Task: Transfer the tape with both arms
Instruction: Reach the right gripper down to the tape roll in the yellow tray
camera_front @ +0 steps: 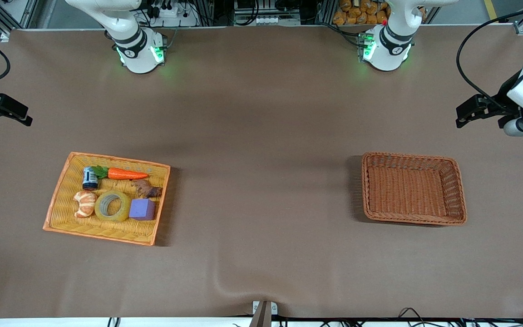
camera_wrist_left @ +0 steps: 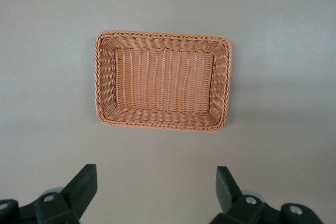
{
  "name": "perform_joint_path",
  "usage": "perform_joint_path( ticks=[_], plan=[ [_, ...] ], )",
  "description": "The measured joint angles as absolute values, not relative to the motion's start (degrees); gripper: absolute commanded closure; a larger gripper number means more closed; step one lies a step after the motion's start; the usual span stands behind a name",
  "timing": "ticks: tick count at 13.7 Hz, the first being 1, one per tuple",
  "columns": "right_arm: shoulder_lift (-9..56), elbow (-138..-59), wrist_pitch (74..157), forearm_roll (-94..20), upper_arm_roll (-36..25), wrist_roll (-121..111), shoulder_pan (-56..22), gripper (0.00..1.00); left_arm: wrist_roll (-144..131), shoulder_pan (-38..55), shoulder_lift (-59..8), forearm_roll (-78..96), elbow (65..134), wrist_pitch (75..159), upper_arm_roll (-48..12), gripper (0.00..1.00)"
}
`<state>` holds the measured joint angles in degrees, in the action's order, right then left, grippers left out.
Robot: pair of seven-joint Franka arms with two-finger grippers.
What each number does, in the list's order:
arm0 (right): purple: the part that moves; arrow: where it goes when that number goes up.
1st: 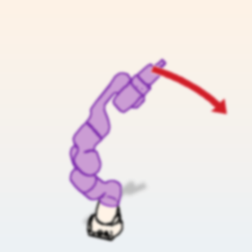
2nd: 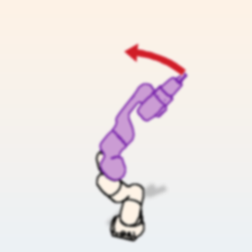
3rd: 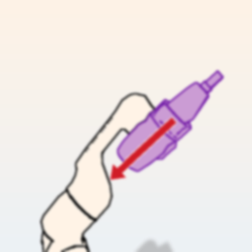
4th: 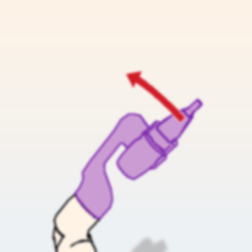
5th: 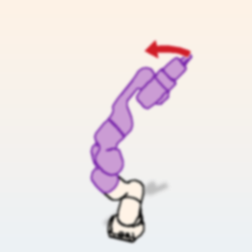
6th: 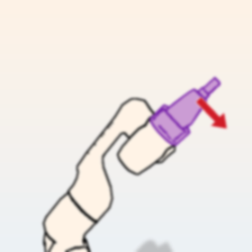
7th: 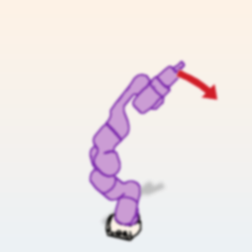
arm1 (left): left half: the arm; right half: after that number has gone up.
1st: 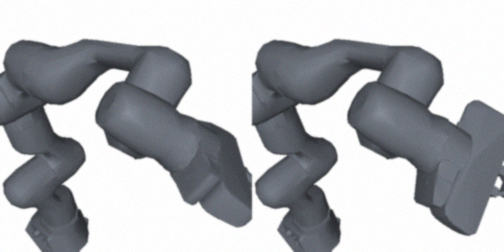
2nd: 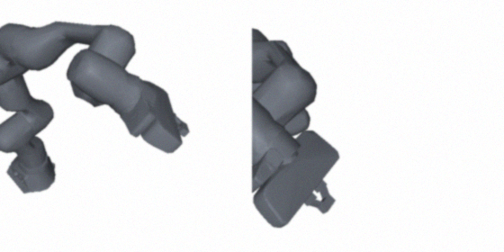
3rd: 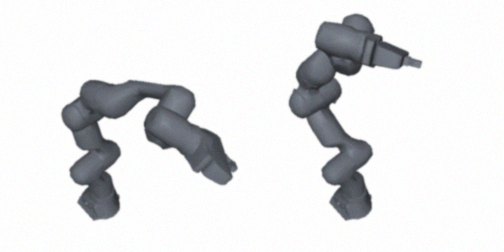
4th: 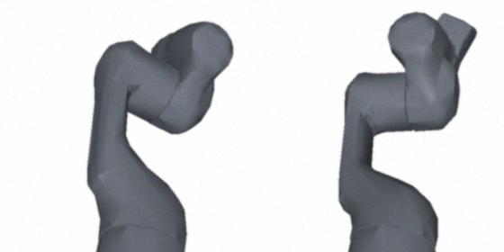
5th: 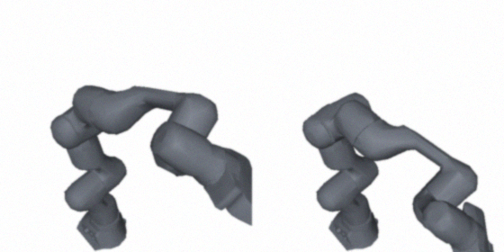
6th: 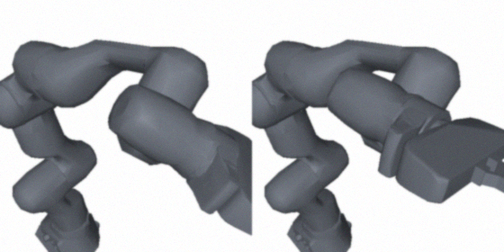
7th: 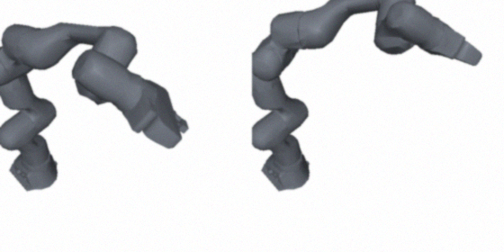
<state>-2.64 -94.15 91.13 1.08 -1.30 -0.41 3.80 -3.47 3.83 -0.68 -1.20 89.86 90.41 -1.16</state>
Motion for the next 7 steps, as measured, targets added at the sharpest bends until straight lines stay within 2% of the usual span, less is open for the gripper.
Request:
perform_joint_path(
  ticks=[7],
  plan=[
    [-2.6, -94.1, 91.1, -0.3, -1.4, -0.4, 3.9, 0.0, -3.5, 3.7, -0.7, -1.2, 89.9, 90.4, -1.1, 0.0]
  ],
)
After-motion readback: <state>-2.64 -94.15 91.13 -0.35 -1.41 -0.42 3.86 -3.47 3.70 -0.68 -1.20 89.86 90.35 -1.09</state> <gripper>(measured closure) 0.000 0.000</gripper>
